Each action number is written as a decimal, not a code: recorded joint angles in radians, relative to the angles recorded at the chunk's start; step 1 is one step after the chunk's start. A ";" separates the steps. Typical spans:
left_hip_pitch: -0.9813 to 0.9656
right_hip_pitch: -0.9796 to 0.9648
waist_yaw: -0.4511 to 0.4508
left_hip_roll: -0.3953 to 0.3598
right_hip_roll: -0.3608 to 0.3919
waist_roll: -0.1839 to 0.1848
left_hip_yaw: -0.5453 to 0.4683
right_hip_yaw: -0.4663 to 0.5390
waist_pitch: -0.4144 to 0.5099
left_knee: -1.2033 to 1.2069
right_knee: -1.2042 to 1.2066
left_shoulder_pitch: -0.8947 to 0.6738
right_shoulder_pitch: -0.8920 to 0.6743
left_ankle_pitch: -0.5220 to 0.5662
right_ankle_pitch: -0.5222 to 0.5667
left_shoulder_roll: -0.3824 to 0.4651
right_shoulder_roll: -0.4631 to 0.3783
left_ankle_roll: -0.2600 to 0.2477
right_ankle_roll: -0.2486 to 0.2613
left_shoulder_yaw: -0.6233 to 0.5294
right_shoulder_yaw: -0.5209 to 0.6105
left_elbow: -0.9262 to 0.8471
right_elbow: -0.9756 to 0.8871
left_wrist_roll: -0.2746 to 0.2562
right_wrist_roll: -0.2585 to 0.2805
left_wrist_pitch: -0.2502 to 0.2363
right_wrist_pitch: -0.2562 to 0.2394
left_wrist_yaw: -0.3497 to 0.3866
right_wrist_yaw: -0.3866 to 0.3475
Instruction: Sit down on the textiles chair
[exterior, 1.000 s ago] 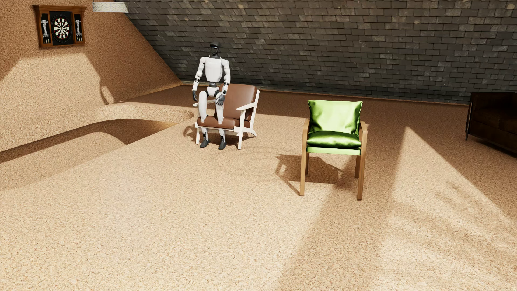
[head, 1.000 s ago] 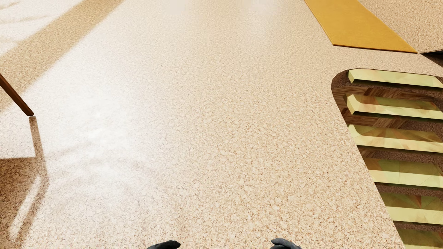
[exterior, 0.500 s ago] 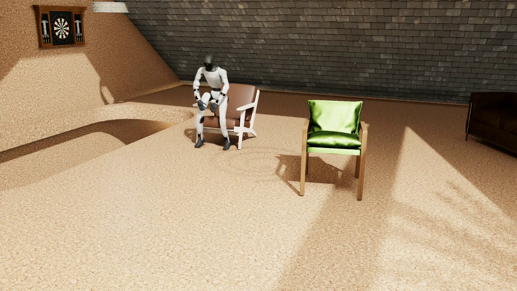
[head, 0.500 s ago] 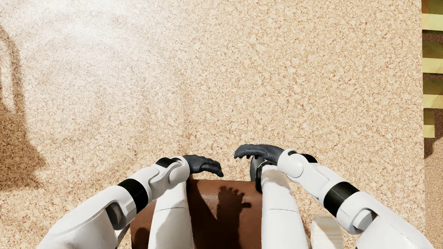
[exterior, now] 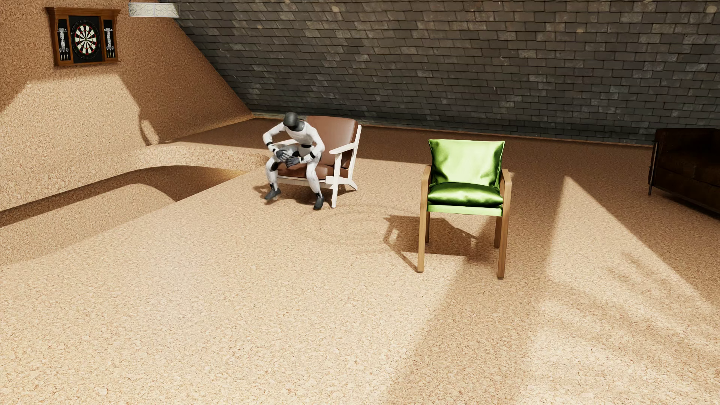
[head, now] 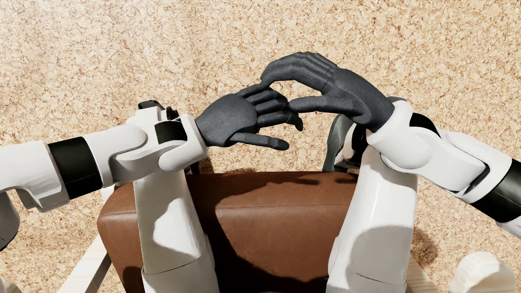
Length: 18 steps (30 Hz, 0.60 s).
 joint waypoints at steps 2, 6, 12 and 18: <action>-0.025 -0.023 -0.003 0.001 -0.004 0.000 -0.014 0.010 0.004 0.069 0.071 0.012 0.028 -0.007 -0.003 0.029 -0.012 -0.006 -0.010 0.018 -0.038 -0.029 -0.028 -0.005 0.002 0.006 0.003 0.007 -0.002; -0.006 0.011 -0.007 0.000 0.006 0.001 -0.031 0.011 -0.019 0.150 0.158 0.154 0.098 0.016 0.007 0.001 0.046 0.001 -0.039 0.170 -0.105 0.018 0.019 0.022 -0.034 0.034 0.037 -0.067 0.073; 0.168 0.193 -0.005 0.005 -0.005 0.007 -0.014 -0.003 -0.085 0.156 0.165 0.504 0.311 0.078 0.064 -0.229 0.229 0.015 -0.070 0.540 -0.256 0.289 0.245 0.085 -0.143 0.053 0.089 -0.256 0.236; 0.304 0.324 0.001 -0.029 0.001 0.015 0.002 -0.010 -0.165 0.129 0.139 0.807 0.587 0.121 0.104 -0.563 0.494 0.052 -0.104 0.892 -0.503 0.569 0.493 -0.041 -0.125 0.154 0.151 -0.116 0.114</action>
